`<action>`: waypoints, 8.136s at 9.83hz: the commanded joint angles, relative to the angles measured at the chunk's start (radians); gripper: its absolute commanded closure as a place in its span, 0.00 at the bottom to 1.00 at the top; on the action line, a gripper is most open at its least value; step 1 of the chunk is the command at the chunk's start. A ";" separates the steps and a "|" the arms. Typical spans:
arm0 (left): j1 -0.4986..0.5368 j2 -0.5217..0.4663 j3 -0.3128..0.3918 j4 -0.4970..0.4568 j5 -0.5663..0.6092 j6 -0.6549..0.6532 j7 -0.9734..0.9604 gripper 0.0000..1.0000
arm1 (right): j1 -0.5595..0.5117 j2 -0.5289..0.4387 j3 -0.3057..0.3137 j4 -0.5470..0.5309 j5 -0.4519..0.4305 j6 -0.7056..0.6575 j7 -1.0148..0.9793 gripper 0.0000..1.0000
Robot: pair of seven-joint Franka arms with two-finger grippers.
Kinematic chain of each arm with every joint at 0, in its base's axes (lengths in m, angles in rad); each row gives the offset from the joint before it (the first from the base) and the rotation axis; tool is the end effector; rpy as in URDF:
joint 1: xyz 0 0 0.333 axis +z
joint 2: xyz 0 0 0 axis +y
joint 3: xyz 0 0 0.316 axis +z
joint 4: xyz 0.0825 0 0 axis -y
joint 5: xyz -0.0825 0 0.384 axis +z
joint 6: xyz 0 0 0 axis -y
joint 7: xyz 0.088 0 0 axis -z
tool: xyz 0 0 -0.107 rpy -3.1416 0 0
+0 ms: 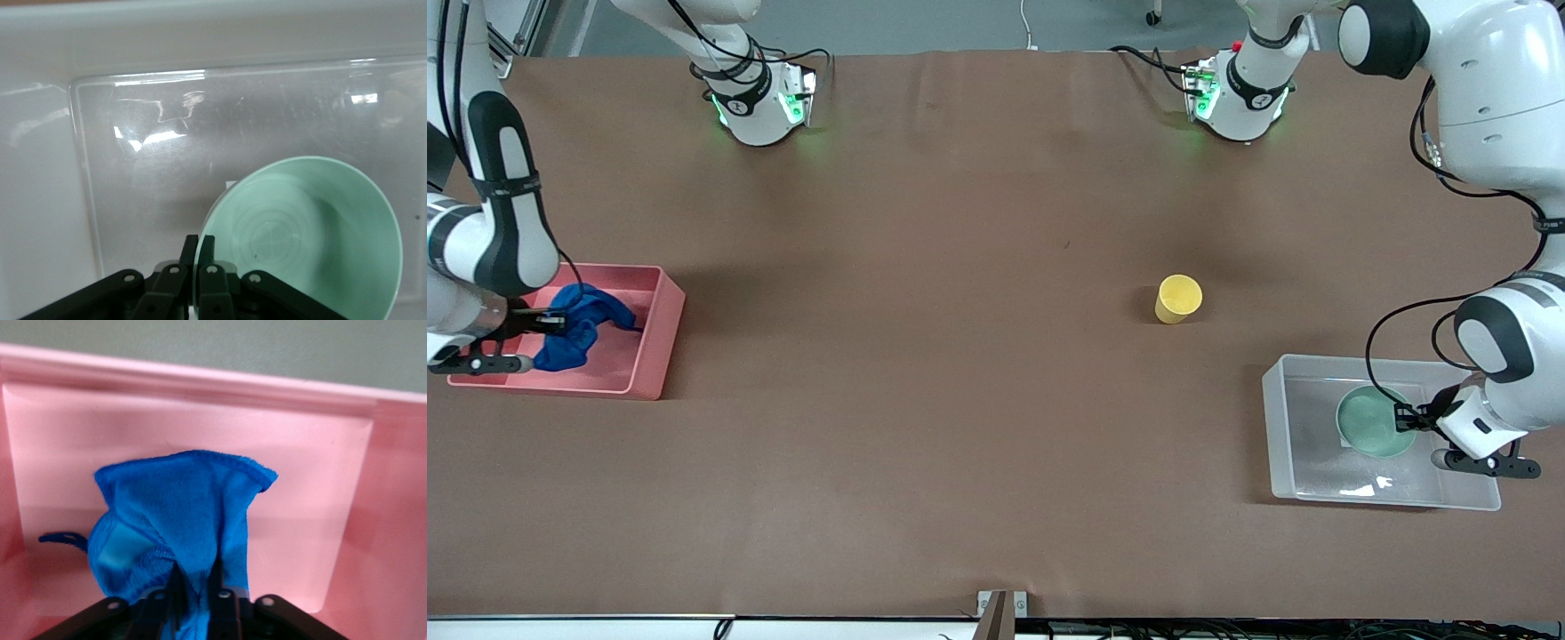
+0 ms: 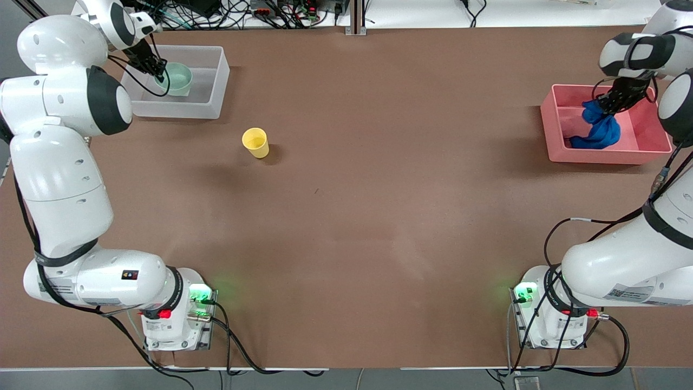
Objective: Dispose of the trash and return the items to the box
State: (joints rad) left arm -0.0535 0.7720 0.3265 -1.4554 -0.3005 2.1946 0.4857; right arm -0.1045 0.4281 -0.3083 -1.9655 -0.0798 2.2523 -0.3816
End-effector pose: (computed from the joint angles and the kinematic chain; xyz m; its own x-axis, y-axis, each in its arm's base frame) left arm 0.7081 0.1421 0.2437 0.9919 -0.1254 0.0202 -0.1256 -0.9920 0.0114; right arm 0.5526 -0.2381 0.2543 0.9818 0.0294 -0.1876 0.0525 -0.9915 0.1191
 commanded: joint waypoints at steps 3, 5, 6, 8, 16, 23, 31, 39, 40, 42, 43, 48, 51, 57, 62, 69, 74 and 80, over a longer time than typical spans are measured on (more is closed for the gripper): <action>-0.015 0.084 0.006 0.023 -0.158 0.085 0.068 0.96 | 0.015 -0.076 0.005 0.017 0.000 -0.009 0.009 0.00; -0.020 0.081 0.003 -0.006 -0.164 0.088 0.074 0.86 | 0.054 -0.175 0.018 0.130 0.000 -0.217 0.120 0.00; -0.025 0.076 0.003 -0.013 -0.164 0.086 0.068 0.74 | 0.052 -0.205 0.087 0.225 0.000 -0.364 0.207 0.00; -0.037 0.032 0.006 -0.022 -0.149 0.074 0.073 0.20 | 0.049 -0.239 0.206 0.421 -0.003 -0.601 0.399 0.00; -0.032 -0.748 -0.235 -0.469 0.219 -0.214 -0.256 0.00 | 0.037 -0.503 0.229 0.433 0.077 -0.741 0.437 0.00; -0.028 -0.758 -0.504 -0.929 0.225 0.227 -0.476 0.01 | 0.032 -0.502 0.230 0.448 0.078 -0.777 0.435 0.00; -0.035 -0.514 -0.566 -0.941 0.227 0.370 -0.516 0.82 | -0.024 -0.425 0.270 0.560 0.080 -0.844 0.434 0.00; -0.023 -0.606 -0.453 -0.718 0.225 0.141 -0.487 1.00 | 0.006 -0.425 0.245 0.563 0.104 -0.843 0.403 0.00; -0.023 -0.565 -0.399 -0.588 0.225 0.064 -0.454 1.00 | 0.011 -0.425 0.247 0.563 0.094 -0.843 0.402 0.00; -0.022 -0.449 -0.295 -0.344 0.225 -0.051 -0.370 1.00 | 0.016 -0.427 0.248 0.563 0.086 -0.838 0.403 0.00; -0.020 -0.383 -0.252 -0.248 0.225 -0.087 -0.328 1.00 | 0.016 -0.425 0.248 0.563 0.080 -0.838 0.402 0.00; -0.011 -0.102 -0.080 -0.040 0.135 -0.084 -0.054 0.99 | 0.016 -0.427 0.250 0.563 0.063 -0.844 0.403 0.00; -0.006 -0.022 -0.069 -0.036 0.109 0.002 -0.029 0.99 | 0.017 -0.427 0.250 0.563 0.063 -0.844 0.403 0.00; -0.015 -0.109 -0.072 -0.045 0.053 0.011 -0.036 0.00 | 0.016 -0.427 0.250 0.563 0.063 -0.846 0.402 0.00; -0.017 -0.573 -0.157 -0.181 0.197 -0.276 -0.084 0.00 | 0.017 -0.427 0.250 0.563 0.063 -0.847 0.402 0.00; 0.021 -0.924 -0.388 -0.286 0.333 -0.539 -0.432 0.00 | 0.017 -0.427 0.250 0.563 0.063 -0.858 0.402 0.00; 0.004 -0.720 -0.374 0.041 0.316 -0.748 -0.473 0.00 | 0.017 -0.427 0.250 0.563 0.063 -0.858 0.400 0.00; -0.029 -0.747 -0.340 -0.002 0.314 -0.750 -0.498 0.00 | 0.016 -0.427 0.250 0.562 0.063 -0.858 0.400 0.00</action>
State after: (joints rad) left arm -0.0631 0.0265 -0.0374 -1.4355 0.0109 1.4610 -0.0017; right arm -0.0888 -0.0002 -0.0586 -1.4139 -0.0051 1.4050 0.0281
